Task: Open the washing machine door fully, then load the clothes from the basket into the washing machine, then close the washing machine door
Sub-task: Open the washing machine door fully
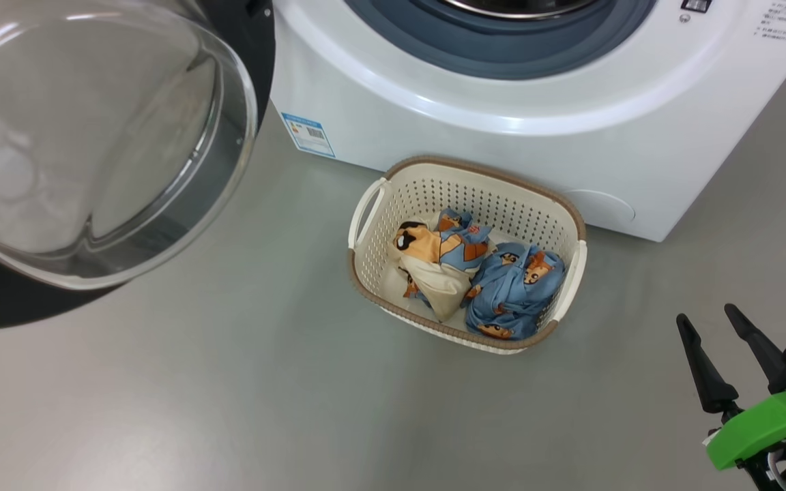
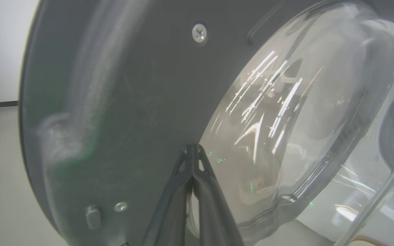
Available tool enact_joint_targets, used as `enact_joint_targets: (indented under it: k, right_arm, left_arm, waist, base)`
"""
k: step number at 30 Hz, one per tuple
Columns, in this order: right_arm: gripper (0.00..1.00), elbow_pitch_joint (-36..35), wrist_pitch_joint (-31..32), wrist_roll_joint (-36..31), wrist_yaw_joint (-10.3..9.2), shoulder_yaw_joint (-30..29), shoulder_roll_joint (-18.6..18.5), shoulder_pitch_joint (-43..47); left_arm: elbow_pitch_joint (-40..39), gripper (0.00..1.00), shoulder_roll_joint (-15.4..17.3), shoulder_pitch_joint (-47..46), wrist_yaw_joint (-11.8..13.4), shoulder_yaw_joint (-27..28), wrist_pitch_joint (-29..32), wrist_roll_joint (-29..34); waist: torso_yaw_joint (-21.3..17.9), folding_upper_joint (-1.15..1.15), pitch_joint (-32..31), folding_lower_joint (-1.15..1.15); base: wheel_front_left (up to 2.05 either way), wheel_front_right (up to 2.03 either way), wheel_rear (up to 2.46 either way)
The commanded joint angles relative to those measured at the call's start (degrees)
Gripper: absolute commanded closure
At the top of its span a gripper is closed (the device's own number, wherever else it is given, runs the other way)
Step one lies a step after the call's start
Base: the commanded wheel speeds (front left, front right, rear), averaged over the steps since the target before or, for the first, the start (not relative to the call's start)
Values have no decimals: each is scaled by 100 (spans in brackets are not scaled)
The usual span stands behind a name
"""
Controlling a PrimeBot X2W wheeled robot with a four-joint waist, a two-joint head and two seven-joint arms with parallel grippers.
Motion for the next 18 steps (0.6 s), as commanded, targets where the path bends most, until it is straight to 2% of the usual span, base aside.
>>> enact_joint_targets:
  k: [1,9,18]
  right_arm:
    - [0,-134,-70,-40,9,142,-117,-93]
    - [0,-135,-70,-80,9,218,-169,-339]
    - [0,-98,-70,-81,9,274,-179,-425]
  left_arm:
    - [-11,100,451,-195,35,264,-34,73]
    - [680,100,692,-605,-95,758,-34,382]
    - [1038,100,817,-812,-252,1009,-34,652]
  waist:
    - [-25,0,85,0]
    - [-103,0,413,0]
    - [-176,0,462,0]
  base:
    - [0,0,0]
    - [0,0,0]
    - [0,0,0]
